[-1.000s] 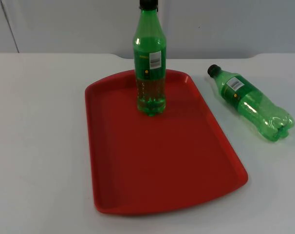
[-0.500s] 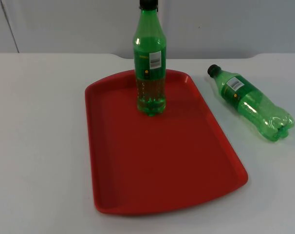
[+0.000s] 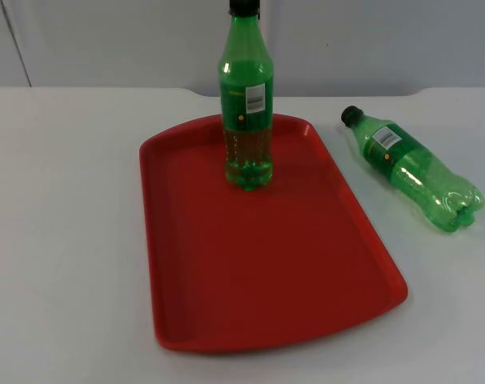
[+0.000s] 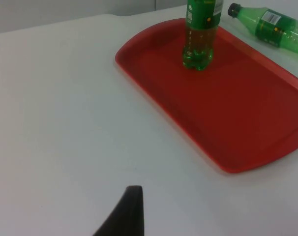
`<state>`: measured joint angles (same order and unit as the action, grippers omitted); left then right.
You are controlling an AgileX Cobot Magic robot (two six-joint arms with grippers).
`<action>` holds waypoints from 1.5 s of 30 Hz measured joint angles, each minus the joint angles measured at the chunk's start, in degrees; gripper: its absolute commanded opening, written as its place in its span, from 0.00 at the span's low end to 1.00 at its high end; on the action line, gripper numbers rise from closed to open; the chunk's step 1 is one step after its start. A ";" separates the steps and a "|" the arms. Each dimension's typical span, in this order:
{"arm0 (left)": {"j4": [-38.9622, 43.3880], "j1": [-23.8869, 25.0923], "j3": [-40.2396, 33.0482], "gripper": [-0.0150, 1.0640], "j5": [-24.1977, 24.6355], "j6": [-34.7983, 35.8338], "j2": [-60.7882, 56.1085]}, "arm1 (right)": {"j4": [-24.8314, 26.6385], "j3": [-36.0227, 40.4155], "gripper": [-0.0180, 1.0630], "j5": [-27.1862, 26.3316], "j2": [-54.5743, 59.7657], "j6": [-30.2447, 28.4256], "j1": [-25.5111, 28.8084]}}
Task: Place the bottle upright on the tray.
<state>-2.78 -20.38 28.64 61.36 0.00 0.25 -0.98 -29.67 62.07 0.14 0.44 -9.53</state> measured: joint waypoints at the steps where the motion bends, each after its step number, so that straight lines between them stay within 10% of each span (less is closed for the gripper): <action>1: 0.00 0.00 0.00 0.99 0.00 0.00 0.00 | 0.00 0.00 0.99 0.00 0.00 0.00 0.00; 14: -0.25 0.00 0.00 0.99 0.00 0.00 0.00 | -0.07 -1.83 0.99 0.00 1.26 -0.11 0.00; 25: -0.25 0.00 0.00 0.99 0.00 0.00 0.00 | -2.65 -13.45 0.99 -4.50 26.32 0.00 0.00; 35: -0.25 0.00 0.00 0.99 0.00 0.00 0.00 | -2.45 -29.70 0.99 -8.90 54.08 -0.89 0.00; 45: -0.25 0.00 0.00 0.99 0.00 0.00 0.00 | -0.97 -54.75 0.99 -2.43 80.84 -5.32 0.00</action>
<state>-3.03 -20.38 28.64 61.36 0.00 0.25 -1.94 -84.42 59.64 80.98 -4.88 -9.53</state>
